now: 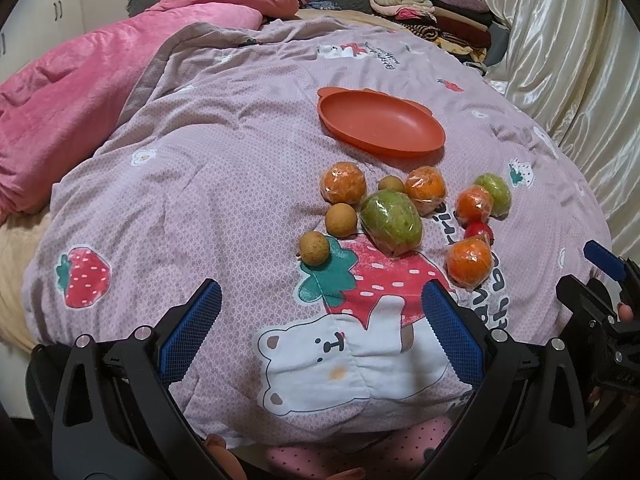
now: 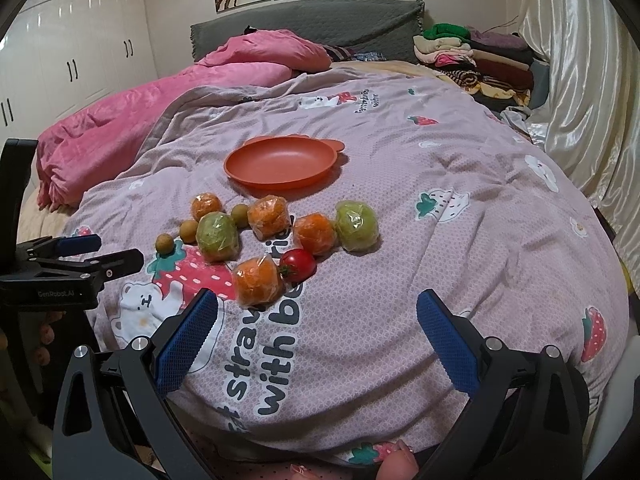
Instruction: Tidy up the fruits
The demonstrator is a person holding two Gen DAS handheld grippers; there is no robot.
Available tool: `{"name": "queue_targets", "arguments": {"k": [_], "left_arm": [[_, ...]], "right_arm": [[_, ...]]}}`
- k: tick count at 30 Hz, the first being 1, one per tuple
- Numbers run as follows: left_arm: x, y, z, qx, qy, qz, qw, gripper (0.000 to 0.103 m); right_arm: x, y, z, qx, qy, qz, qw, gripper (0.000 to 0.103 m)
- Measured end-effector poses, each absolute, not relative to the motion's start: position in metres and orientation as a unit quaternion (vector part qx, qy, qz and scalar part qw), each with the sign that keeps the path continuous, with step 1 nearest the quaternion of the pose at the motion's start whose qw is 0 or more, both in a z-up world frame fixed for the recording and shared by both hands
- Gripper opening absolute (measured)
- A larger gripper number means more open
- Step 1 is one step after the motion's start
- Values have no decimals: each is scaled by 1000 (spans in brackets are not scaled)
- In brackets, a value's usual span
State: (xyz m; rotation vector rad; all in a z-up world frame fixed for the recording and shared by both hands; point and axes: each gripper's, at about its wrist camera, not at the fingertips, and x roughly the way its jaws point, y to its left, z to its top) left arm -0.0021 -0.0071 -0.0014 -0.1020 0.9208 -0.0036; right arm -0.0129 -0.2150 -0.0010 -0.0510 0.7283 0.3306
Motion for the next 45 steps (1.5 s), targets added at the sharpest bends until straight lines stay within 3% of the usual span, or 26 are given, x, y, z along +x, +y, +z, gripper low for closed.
{"name": "queue_targets", "arguments": {"k": [32, 45], "left_arm": [[3, 1, -1, -43, 438, 1, 898, 94], [26, 15, -5, -33, 452, 1, 892, 94]], "right_arm": [[-12, -200, -2, -28, 352, 185, 917, 99], [3, -185, -17, -34, 387, 198, 900, 99]]}}
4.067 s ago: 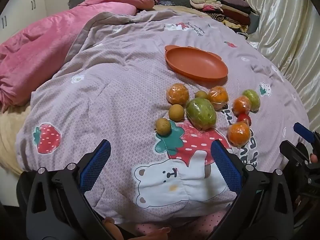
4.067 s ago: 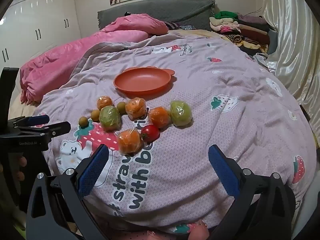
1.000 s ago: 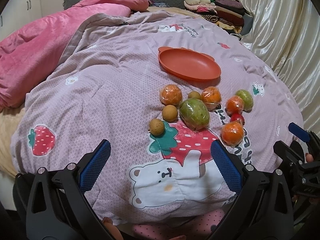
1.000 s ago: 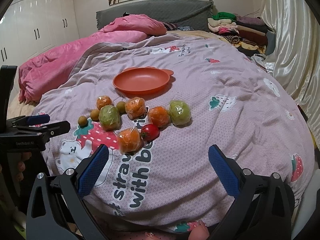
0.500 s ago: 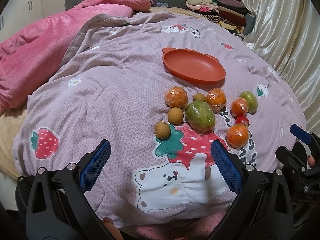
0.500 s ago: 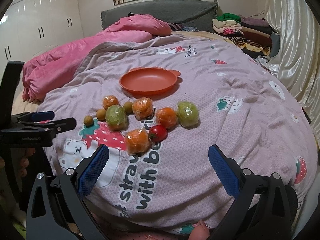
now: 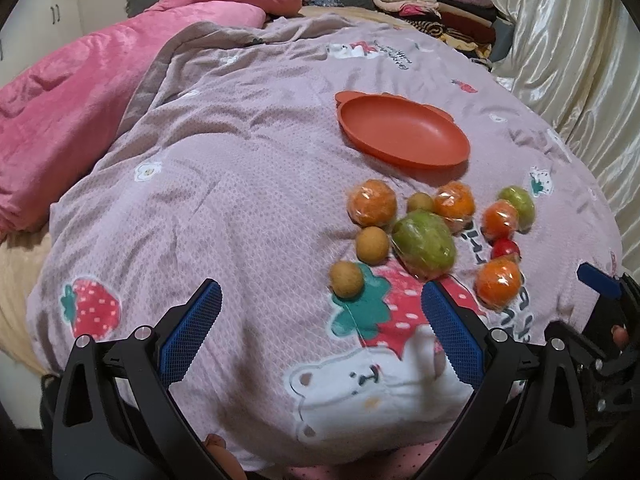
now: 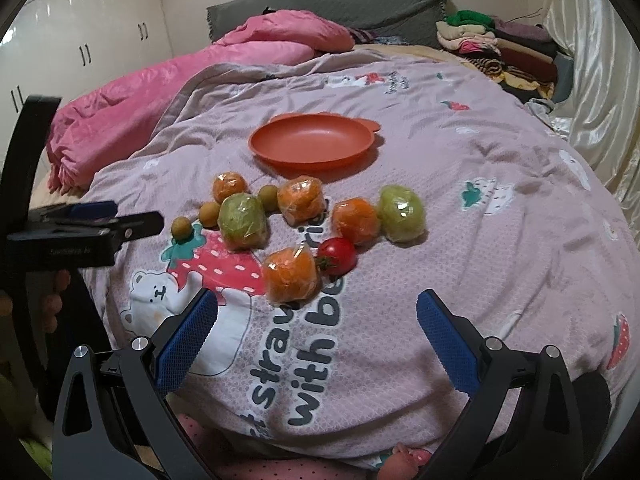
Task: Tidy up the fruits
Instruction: 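Grasp a plastic-wrapped orange with the left tool while the right tool grasps another wrapped orange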
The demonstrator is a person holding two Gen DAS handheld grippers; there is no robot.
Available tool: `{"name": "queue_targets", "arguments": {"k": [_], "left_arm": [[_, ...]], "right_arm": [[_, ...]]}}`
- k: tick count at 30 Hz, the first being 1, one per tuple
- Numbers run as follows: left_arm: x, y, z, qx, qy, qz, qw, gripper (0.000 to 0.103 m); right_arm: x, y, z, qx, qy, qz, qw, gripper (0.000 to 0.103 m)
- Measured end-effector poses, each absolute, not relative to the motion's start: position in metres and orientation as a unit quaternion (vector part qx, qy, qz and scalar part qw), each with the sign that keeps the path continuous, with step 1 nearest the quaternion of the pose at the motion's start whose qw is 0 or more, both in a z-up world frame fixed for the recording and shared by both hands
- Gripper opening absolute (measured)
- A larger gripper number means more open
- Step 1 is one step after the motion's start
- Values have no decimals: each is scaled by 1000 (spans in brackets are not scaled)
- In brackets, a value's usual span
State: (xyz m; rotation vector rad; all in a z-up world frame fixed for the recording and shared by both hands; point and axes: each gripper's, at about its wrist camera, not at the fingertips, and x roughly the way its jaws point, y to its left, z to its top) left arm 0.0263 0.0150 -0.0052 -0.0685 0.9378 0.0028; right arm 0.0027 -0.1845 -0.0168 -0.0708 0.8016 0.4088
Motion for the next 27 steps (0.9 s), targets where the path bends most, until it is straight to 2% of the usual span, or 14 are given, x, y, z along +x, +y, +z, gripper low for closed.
{"name": "queue_targets", "arguments": {"k": [17, 20, 22, 23, 27], "left_arm": [[99, 17, -12, -27, 474, -79, 876, 94], [109, 11, -18, -30, 490, -105, 865, 82], [114, 7, -23, -38, 503, -130, 854, 66], [116, 6, -25, -42, 508, -138, 849, 62], [123, 6, -29, -61, 512, -155, 843, 60]], "right_arm": [[21, -172, -33, -43, 417, 197, 886, 99], [22, -173, -34, -36, 421, 201, 884, 99], [24, -172, -35, -34, 423, 204, 882, 99], [24, -172, -35, -32, 424, 208, 881, 99], [27, -168, -35, -25, 425, 224, 877, 98]]}}
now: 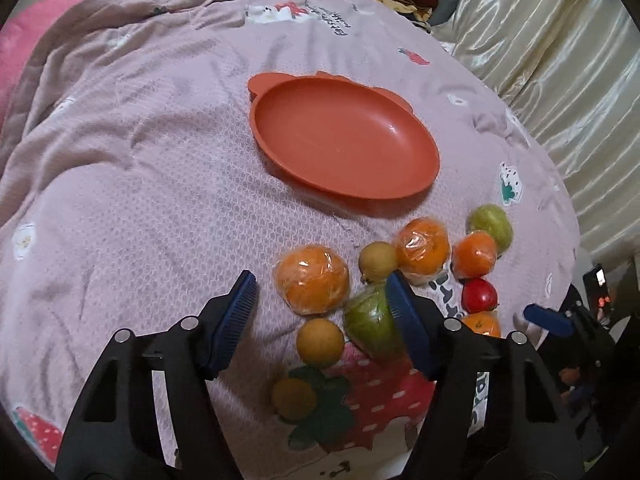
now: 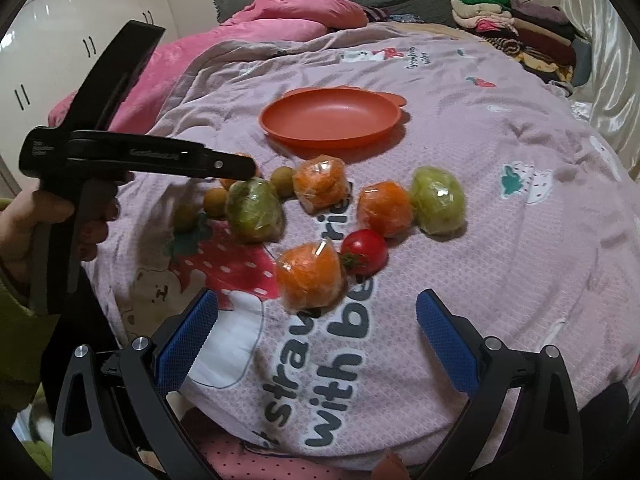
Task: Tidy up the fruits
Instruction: 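Grasp a plastic-wrapped orange with the left tool while the right tool grasps another wrapped orange, then lift both wrapped oranges and carry them over the orange plate with both tools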
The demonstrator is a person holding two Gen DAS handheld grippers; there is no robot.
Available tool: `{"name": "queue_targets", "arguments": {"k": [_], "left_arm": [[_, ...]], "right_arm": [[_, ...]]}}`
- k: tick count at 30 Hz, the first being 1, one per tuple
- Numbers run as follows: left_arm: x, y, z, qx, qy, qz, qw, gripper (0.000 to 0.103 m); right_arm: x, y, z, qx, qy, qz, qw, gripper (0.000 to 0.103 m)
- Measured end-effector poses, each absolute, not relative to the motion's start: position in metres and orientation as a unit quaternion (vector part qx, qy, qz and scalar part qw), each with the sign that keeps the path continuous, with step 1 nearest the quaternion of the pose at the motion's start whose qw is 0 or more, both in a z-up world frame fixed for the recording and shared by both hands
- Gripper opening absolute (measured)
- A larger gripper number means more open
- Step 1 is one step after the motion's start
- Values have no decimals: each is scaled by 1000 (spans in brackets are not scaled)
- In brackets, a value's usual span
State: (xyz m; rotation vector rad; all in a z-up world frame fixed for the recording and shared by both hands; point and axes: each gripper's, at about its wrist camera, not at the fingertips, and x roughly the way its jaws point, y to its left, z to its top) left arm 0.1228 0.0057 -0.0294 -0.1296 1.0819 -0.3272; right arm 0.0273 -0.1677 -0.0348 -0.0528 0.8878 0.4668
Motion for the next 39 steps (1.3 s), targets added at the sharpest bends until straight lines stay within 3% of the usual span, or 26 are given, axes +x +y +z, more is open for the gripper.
{"name": "queue_targets", "arguments": {"k": [2, 3, 4, 9, 16, 21, 39], "left_arm": [[126, 7, -31, -67, 513, -158, 841, 57], [127, 8, -32, -68, 513, -159, 841, 54], [127, 9, -33, -70, 513, -160, 840, 50], [123, 17, -33, -86, 511, -174, 837, 39], [132, 15, -37, -87, 518, -185, 831, 39], [136, 16, -44, -82, 526, -195, 824, 32], [134, 19, -12, -71, 489, -193, 848, 32]], "right_arm": [[28, -164, -36, -30, 425, 229, 875, 87], [28, -163, -38, -32, 427, 232, 873, 71], [30, -161, -41, -33, 435, 235, 868, 64], [34, -157, -48, -43, 439, 240, 865, 48], [43, -144, -50, -63, 431, 247, 865, 42], [47, -139, -55, -74, 426, 249, 867, 40], [51, -158, -26, -18, 410, 264, 873, 39]]}}
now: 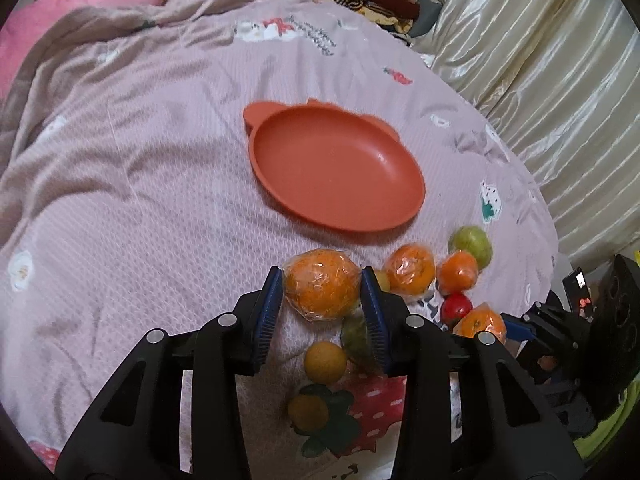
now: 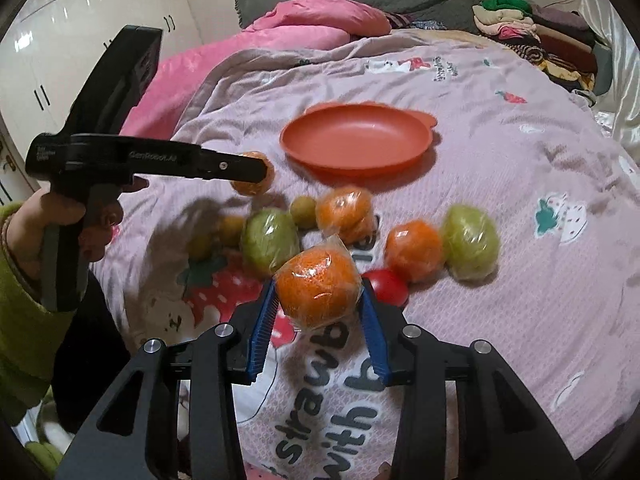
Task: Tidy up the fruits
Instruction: 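Lift both wrapped oranges and carry them over the orange plate with both tools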
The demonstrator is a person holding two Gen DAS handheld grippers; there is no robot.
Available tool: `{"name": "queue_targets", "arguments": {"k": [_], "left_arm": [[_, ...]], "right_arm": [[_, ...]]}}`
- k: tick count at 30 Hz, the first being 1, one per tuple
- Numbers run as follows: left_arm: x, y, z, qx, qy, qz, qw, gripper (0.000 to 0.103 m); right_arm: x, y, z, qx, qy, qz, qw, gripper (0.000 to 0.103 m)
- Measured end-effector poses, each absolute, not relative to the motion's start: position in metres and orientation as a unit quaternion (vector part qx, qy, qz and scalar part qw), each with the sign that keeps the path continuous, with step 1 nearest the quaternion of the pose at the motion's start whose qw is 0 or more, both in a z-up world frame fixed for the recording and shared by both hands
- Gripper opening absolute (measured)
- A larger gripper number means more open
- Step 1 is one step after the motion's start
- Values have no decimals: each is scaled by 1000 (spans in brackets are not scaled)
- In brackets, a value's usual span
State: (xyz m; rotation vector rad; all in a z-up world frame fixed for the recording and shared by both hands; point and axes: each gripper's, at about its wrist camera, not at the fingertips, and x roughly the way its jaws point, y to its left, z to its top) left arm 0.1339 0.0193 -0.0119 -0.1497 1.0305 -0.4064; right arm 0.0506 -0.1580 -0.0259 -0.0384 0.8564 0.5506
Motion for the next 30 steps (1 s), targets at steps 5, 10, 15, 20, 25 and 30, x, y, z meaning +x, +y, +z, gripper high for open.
{"name": "queue_targets", "arguments": {"k": [5, 10, 15, 20, 25, 30], "left_arm": [[141, 19, -1, -72, 474, -191, 856, 32], [146, 17, 2, -79, 465, -194, 860, 32], [153, 11, 9, -66, 451, -186, 871, 32], [160, 3, 14, -51, 440, -186, 877, 32], [171, -3, 15, -40, 438, -190, 878, 32], [183, -8, 10, -31, 444, -192, 875, 32]], "right_arm": [[62, -163, -14, -13, 401, 255, 880, 39], [77, -166, -6, -14, 391, 247, 886, 39], [96, -169, -1, -17, 387, 236, 891, 39], [114, -171, 4, -15, 379, 230, 896, 39], [128, -170, 5, -17, 379, 224, 898, 39], [140, -165, 3, -19, 382, 225, 896, 39]]}}
